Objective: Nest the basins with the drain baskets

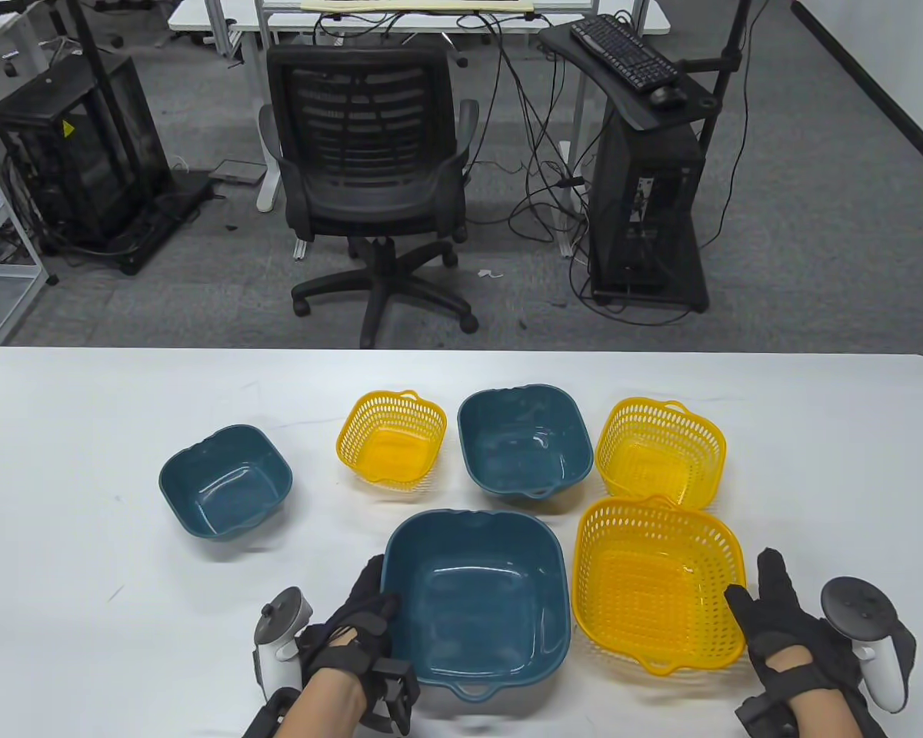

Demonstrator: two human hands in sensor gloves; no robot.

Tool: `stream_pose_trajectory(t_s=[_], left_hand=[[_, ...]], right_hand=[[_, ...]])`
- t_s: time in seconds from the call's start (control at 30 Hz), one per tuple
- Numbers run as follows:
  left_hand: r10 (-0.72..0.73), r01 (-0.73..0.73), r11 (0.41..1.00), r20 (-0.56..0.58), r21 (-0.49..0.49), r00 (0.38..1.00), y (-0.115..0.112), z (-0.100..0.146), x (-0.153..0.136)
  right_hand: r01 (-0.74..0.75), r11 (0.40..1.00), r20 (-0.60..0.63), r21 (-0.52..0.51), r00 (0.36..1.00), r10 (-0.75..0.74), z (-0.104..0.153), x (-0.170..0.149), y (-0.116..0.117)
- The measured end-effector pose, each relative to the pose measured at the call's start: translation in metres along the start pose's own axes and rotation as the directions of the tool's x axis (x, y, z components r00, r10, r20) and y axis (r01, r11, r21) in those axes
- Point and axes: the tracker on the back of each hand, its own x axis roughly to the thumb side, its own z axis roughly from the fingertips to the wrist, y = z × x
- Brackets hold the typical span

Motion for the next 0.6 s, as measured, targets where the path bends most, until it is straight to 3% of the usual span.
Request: stream_pose_trajectory(t_s=[0.33, 0.5, 0.6], left_hand=[[-0.051, 0.047, 0.995, -0.038, -0.087, 0.998, -0.001, -0.005, 0.0], [-0.084, 0.071, 0.983, -0.068, -0.169, 0.994, 0.003, -0.006, 0.005], [-0.07, 0.059, 0.985, -0.058, -0.164, 0.996, 0.011, -0.003, 0.011]], right_hand=[[0.005, 1.0, 0.0, 0.018, 1.0, -0.005, -0.002, 0.002, 0.004], [0.029, 0.999, -0.013, 0.027, 1.0, -0.028, -0.011, -0.001, 0.006], [0.009, 1.0, -0.024, 0.01, 1.0, -0.009, -0.013, -0.002, 0.008]])
